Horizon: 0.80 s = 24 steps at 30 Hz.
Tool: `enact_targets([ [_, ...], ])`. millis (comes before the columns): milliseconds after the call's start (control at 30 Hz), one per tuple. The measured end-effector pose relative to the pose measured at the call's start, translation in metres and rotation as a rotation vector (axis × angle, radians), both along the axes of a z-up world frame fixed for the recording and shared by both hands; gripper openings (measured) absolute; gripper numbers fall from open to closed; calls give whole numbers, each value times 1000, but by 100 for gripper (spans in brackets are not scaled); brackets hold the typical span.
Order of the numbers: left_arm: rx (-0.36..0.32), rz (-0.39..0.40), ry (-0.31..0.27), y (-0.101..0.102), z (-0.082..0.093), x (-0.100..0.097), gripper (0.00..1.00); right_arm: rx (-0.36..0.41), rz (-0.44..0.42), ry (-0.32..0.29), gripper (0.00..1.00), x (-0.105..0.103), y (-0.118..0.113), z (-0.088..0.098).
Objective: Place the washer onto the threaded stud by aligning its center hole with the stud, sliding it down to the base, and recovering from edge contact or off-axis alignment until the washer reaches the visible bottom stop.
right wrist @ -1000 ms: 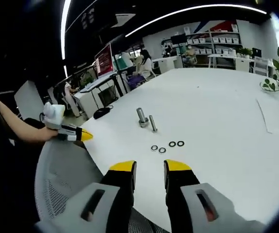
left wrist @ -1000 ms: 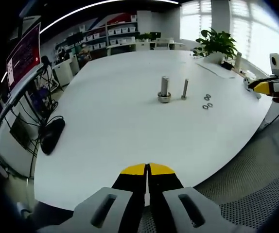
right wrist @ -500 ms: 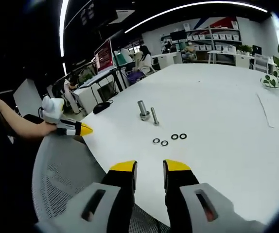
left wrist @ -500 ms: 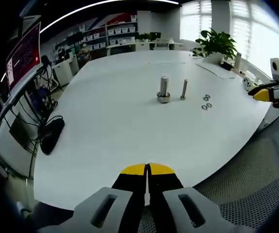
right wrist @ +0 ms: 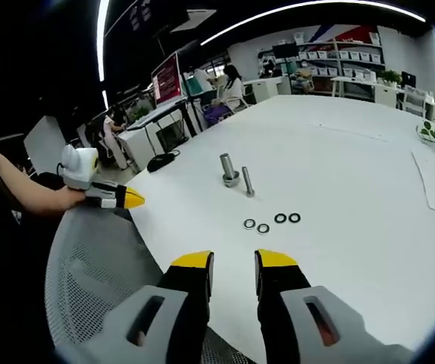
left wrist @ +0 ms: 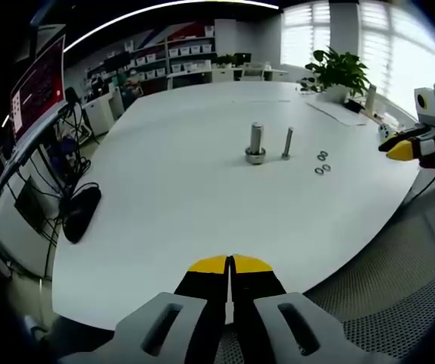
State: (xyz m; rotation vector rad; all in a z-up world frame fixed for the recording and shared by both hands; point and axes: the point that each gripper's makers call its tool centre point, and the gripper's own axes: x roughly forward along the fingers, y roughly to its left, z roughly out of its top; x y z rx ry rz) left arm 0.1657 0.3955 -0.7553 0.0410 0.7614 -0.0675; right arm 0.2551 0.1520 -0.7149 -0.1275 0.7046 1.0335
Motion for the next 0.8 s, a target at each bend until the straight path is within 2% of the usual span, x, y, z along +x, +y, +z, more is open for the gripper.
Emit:
enact_targets([
  [133,0,0,-3,0,1,0,0,-37,62,-17,25,2,17,-1],
  [233,-1,2,-9,0,2,1,0,-95,104,-23,25,7,22,-8],
  [300,-2,3,-15,0,2,1,0,-115,133,-12,25,9,27,-12],
  [367,-3,4,-19,1,3,2,0,-164,142,27,24,12,26,-20],
  [533,-3,7,-26,1,4,3,0,-249,212,27,25,22,29,-32],
  [667,-3,7,-29,1,4,3,0,-354,274,34,25,31,27,-45],
  [733,-3,9,-33,2,5,4,0,-411,300,8,25,41,26,-50],
  [800,-3,12,-37,2,5,4,0,-438,327,18,25,42,29,-55],
])
